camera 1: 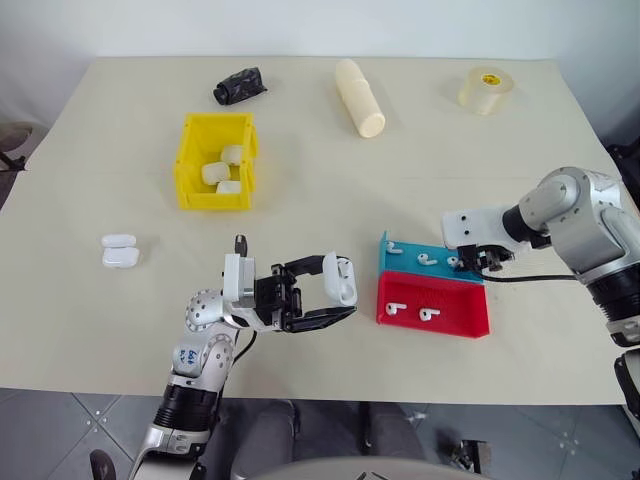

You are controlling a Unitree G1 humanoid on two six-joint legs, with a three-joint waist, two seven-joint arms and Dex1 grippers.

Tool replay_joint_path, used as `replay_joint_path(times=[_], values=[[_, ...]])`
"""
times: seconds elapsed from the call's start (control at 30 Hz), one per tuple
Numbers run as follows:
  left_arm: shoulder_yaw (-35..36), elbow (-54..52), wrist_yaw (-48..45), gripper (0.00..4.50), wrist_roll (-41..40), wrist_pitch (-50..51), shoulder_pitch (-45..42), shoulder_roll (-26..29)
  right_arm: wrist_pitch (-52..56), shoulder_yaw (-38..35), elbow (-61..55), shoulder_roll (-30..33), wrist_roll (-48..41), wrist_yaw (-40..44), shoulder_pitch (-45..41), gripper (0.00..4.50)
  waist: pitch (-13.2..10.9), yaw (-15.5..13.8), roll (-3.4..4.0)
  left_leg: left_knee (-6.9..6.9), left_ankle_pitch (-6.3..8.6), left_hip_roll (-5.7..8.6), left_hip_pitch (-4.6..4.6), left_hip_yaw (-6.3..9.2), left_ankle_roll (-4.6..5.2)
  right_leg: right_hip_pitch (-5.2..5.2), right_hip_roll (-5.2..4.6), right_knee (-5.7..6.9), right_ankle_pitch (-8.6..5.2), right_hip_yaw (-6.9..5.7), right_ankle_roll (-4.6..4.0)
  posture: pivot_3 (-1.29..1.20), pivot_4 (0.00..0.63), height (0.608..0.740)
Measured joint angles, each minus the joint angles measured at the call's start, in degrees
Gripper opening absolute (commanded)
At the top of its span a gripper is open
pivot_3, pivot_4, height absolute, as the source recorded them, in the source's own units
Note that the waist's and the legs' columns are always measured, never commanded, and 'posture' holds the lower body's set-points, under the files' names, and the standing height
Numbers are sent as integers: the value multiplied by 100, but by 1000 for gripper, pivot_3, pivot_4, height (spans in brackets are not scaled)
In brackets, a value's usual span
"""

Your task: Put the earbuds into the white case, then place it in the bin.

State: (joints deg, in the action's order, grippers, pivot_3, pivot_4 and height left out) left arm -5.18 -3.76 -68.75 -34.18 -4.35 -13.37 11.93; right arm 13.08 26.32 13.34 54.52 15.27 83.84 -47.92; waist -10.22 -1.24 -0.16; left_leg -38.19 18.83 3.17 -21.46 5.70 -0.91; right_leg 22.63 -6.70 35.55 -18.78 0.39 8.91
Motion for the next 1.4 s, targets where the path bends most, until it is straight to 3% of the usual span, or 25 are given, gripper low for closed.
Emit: replay_joint_path(times=[0.5, 0.67, 0.87, 1.07, 1.27, 1.4], values=[[-39, -73, 78, 2806, -1, 121, -75, 15, 221, -274, -259, -73, 54, -85, 234, 1001, 0, 11, 0, 2, 0, 0, 8, -1, -2, -4, 2, 1, 0, 1, 0, 0, 150, 740], [-44, -79, 85, 2806, -4, 173, -130, 19, 611, -706, -523, -146, -386, -211, 456, 1001, -1, 7, 2, 6, 0, -2, 1, -1, -2, 6, 1, 2, 0, 2, 0, 0, 150, 740], [-39, -46, 38, 2806, -12, 191, -275, 25, 884, -2139, -1476, -173, -1894, -219, 1143, 1001, -2, -23, 1, 8, 1, -11, -2, 3, 0, 1, -5, -6, 0, -2, 0, 0, 150, 740], [-40, 41, 15, 2806, -19, 205, -429, 6, 1353, -3419, -2438, -956, -3746, -583, 2271, 1001, -3, -21, -1, 5, 0, -13, -1, 5, 0, -2, -6, -2, 1, -3, 3, 0, 150, 740], [-43, 432, 84, 2806, -11, 269, -782, -193, 2954, -4224, -3785, -1836, -5980, -2054, 2878, 1001, -3, -19, -1, 1, -1, -22, 2, 7, -2, -3, 0, 3, 2, -2, 2, 0, 150, 740], [-41, 534, 151, 2806, 0, 288, -936, -274, 3482, -4478, -4217, -2207, -7113, -3085, 3054, 1001, -3, -22, -1, 4, -1, -19, 2, 8, -1, -4, -2, 2, 2, -2, 2, 0, 150, 740]])
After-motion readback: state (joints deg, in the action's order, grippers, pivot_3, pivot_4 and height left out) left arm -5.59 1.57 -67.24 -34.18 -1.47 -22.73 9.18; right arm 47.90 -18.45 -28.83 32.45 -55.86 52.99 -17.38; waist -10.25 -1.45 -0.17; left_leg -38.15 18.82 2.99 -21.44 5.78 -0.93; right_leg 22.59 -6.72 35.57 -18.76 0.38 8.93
